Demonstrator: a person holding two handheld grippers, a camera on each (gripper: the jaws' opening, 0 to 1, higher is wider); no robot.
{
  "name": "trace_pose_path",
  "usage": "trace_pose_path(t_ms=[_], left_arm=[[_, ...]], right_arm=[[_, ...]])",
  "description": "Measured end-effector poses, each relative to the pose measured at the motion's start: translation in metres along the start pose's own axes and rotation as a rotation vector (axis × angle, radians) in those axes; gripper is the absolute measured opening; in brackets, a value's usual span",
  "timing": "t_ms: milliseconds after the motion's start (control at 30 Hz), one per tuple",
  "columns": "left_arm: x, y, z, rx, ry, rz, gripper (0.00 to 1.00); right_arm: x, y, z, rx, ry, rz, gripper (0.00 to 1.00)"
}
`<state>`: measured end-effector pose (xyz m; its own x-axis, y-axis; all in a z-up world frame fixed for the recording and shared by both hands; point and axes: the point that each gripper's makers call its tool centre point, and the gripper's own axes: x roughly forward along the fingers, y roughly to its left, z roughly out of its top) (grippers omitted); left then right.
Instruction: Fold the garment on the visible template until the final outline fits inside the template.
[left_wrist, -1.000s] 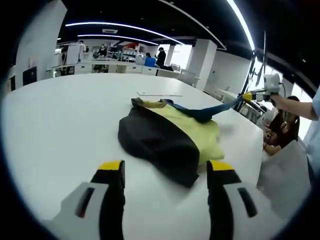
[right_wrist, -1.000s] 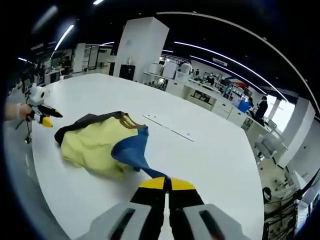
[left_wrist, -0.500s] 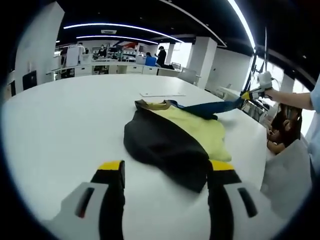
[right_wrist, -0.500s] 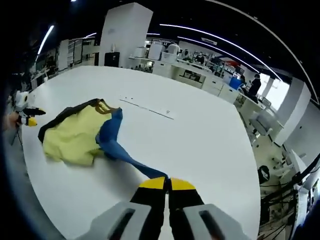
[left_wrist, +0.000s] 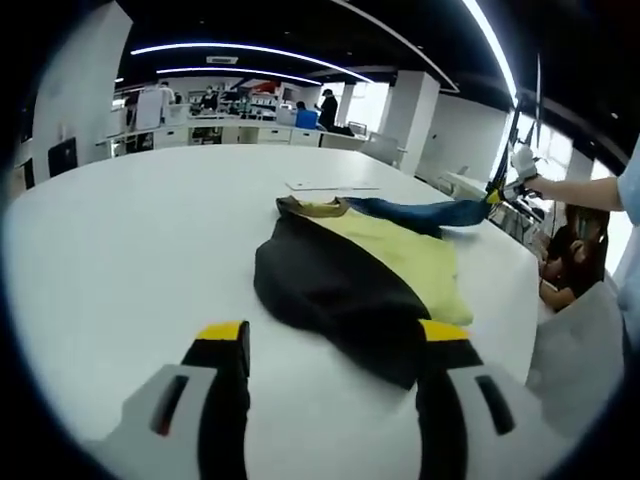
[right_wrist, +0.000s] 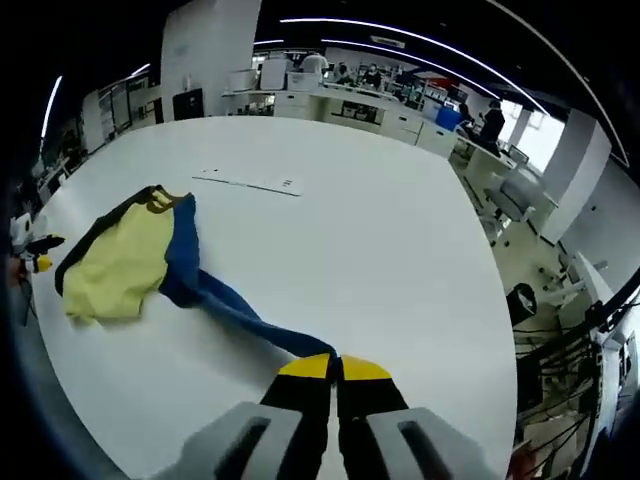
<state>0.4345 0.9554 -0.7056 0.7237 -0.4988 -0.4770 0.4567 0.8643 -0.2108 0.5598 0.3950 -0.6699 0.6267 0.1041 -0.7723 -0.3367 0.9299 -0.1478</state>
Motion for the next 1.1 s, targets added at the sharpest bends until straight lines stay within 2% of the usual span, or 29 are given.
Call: trace_pose_path(t_ms=[100,167,267,367,533,667,700,833,1100], left_arm=[[0.001,0.000,0.000,-0.003,0.001,0.001,0.64],[0.002,0.001,0.000,-0.005,0.002,0.004,0.64],[0.003,0.002,-0.002,-0.009,0.005,0.007,0.64],[0.005,0.003,-0.004,-0.014,0.011,0.009,0.64],[0.008,0.001,-0.006,-0.011,0.022,0.006,0.64],[0.008,0.003,-0.005,-0.011,0.022,0.014,0.64],[0.008,0.004,-0.006,-0.012,0.024,0.016,0.64],[0.007,0.008,-0.009,-0.019,0.035,0.027,0.64],[0.009,0.015,-0.015,-0.034,0.050,0.048,0.64]], right_arm=[[-0.003,-0.004,-0.005,-0.002,0.025,-0.009,0.00],[-0.006,-0.001,-0.004,0.025,0.033,0.008,0.00],[-0.012,0.001,0.000,-0.007,0.035,0.010,0.00],[-0.008,-0.001,-0.005,0.008,0.070,0.022,0.00],[0.010,-0.010,-0.016,0.034,0.120,0.006,0.00],[0.022,-0.016,-0.015,0.079,0.124,-0.009,0.00],[0.034,-0.028,-0.014,0.101,0.126,-0.012,0.00],[0.060,-0.049,-0.015,0.100,0.155,-0.030,0.00],[0.099,-0.061,-0.020,0.081,0.196,-0.037,0.00]])
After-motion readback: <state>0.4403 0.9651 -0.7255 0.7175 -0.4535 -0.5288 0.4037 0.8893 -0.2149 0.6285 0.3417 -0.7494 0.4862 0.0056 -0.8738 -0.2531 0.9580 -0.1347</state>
